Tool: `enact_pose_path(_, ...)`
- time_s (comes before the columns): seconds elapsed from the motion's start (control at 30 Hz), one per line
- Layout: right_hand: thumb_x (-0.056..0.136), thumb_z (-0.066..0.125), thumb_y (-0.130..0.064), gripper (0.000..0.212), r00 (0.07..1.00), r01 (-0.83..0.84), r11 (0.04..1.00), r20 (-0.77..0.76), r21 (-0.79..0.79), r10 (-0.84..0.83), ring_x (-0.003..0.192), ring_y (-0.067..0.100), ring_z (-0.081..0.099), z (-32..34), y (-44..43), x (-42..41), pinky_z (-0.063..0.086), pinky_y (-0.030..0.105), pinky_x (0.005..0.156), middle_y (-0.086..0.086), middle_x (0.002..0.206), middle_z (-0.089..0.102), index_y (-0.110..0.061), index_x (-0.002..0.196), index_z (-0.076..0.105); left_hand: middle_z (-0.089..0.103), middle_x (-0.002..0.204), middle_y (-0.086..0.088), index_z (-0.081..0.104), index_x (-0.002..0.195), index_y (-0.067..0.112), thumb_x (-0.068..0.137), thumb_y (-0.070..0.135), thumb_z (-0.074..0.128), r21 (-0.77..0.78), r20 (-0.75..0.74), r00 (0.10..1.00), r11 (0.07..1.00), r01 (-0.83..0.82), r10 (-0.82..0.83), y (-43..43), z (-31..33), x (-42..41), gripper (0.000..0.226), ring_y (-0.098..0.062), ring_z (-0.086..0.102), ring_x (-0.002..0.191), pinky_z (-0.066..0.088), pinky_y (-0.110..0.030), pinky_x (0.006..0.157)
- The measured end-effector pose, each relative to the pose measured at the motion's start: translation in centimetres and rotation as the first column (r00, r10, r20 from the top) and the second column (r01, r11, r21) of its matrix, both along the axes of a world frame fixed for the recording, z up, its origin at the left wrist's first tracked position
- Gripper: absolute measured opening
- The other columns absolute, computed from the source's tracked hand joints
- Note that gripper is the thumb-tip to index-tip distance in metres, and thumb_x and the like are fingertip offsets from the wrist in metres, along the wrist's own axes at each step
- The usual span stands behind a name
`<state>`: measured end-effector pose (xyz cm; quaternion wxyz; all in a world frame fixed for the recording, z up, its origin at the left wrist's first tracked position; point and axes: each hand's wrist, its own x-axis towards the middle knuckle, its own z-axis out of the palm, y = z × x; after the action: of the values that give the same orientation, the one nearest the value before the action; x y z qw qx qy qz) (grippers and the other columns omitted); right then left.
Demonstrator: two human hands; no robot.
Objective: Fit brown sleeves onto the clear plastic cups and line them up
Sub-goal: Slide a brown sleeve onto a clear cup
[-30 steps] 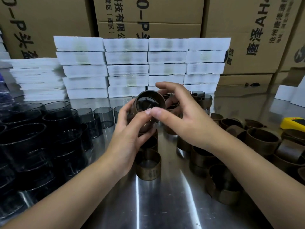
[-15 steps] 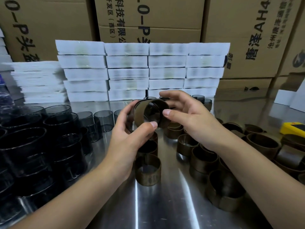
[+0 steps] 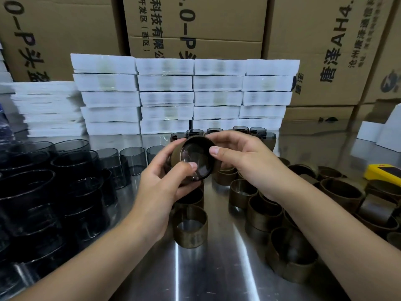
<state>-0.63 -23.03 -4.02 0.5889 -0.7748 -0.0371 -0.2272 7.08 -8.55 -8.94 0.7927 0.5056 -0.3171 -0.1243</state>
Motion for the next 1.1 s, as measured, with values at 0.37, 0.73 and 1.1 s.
enact_pose_path(0.37, 0.069, 0.057, -0.074, 0.048, 0.996, 0.026, 0.998, -0.078, -0.066, -0.031, 0.077, 0.000, 0.067, -0.8, 0.5, 0.4, 0.053, 0.026, 0.079, -0.010, 0.086, 0.074, -0.032, 0.087, 0.073, 0.064, 0.121, -0.023, 0.048, 0.133, 0.003, 0.073, 0.029, 0.052, -0.111, -0.174, 0.958, 0.971, 0.211, -0.228, 0.2, 0.7, -0.8, 0.066, -0.040, 0.066, 0.104, 0.059, -0.038, 0.075)
enact_pose_path(0.73, 0.063, 0.036, -0.087, 0.073, 0.989, 0.043, 0.996, -0.136, -0.078, -0.053, 0.073, 0.015, 0.066, -1.4, 1.1, 1.0, 0.056, 0.034, 0.079, 0.007, 0.087, 0.073, -0.029, 0.093, 0.069, 0.074, 0.103, -0.010, 0.069, 0.105, 0.020, 0.060, 0.068, 0.056, -0.004, -0.213, 0.960, 0.983, 0.183, -0.180, -0.3, 1.3, -1.2, 0.067, -0.031, 0.072, 0.094, 0.059, -0.035, 0.067)
enact_pose_path(1.1, 0.086, 0.037, -0.061, 0.056, 0.990, 0.087, 0.994, -0.103, -0.064, -0.093, 0.080, 0.006, 0.068, -1.9, 1.4, 1.1, 0.053, 0.023, 0.068, 0.001, 0.097, 0.073, -0.018, 0.109, 0.064, 0.076, 0.086, -0.014, 0.068, 0.094, 0.018, 0.084, 0.067, 0.034, 0.087, -0.201, 0.980, 0.996, 0.011, 0.007, -0.7, 0.8, -1.2, 0.061, -0.034, 0.073, 0.076, 0.059, -0.031, 0.056)
